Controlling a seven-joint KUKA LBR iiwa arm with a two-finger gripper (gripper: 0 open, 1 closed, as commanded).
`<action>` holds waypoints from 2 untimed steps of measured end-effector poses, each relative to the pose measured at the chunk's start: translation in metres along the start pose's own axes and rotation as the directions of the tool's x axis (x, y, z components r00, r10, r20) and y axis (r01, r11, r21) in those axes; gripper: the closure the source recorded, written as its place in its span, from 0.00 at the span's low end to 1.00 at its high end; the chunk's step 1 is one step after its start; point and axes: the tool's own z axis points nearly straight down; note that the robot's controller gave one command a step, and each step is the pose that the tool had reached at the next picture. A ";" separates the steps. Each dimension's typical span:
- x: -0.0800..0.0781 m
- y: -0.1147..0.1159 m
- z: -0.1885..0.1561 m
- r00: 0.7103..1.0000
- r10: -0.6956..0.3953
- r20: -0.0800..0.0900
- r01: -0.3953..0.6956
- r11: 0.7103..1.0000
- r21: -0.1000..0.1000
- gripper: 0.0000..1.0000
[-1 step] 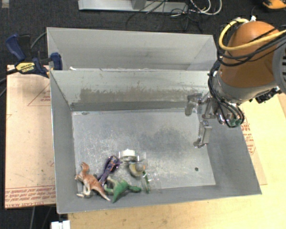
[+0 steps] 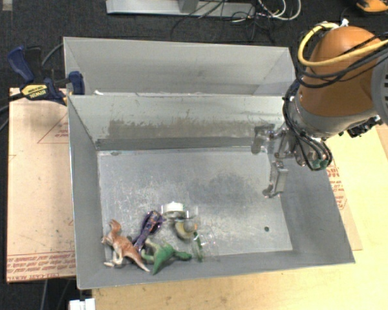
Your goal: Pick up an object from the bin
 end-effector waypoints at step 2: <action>0.016 0.052 0.081 0.998 -0.061 0.000 0.061 0.998 -0.001 0.00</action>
Offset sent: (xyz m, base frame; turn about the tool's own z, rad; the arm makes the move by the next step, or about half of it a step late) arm -0.0156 0.0518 -0.0809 -0.0605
